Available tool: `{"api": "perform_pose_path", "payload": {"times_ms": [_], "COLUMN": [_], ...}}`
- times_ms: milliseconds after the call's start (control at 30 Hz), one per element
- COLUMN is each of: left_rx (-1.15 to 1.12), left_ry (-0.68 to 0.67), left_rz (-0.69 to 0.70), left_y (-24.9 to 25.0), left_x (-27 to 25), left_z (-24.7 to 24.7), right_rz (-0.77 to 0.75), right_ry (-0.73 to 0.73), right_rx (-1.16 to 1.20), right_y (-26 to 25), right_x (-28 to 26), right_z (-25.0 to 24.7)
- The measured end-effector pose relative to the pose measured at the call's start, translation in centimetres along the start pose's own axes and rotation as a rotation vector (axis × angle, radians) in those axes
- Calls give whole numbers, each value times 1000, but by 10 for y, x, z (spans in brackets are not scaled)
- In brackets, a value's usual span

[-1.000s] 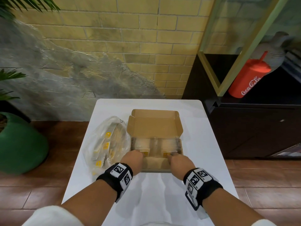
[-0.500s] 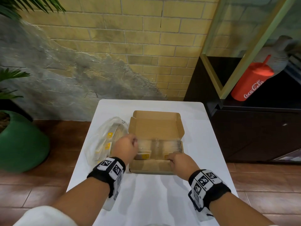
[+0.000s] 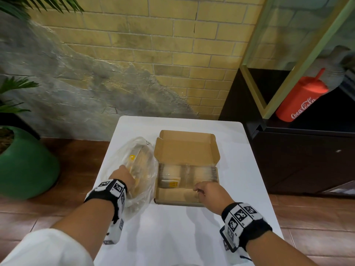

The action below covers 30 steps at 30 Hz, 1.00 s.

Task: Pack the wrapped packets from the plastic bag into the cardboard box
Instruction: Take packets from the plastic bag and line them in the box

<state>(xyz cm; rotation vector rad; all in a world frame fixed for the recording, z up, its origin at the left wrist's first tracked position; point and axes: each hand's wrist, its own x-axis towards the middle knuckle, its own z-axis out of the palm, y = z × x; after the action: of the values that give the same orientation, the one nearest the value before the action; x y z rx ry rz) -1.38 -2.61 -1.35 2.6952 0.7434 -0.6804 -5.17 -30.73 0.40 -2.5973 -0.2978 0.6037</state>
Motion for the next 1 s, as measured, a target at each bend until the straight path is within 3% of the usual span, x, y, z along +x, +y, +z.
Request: {"api": "perform_pose_path", "payload": {"times_ms": [233,533,633,767,1000], "left_rx": [67,-99,-240,-621,-853], "left_ry": [96,153,168,130,103], "left_rz": [62,122,192,332,575], "left_y": [0,-1,3,21,69], "left_x": [-11,-30,-35,-52,-86], "left_z": [-16,-50,-64,-76,-85], "right_rz": [8,2,12,-46,-185], "right_ry": [10,84,113,175,253], "right_rx": [23,76,114,228,499], "right_y": [-5,-8,-13,-26,-61], "right_x": [-4,-5,-6,-9,-3], "right_z": [-5,-21,-31,-50,-96]}}
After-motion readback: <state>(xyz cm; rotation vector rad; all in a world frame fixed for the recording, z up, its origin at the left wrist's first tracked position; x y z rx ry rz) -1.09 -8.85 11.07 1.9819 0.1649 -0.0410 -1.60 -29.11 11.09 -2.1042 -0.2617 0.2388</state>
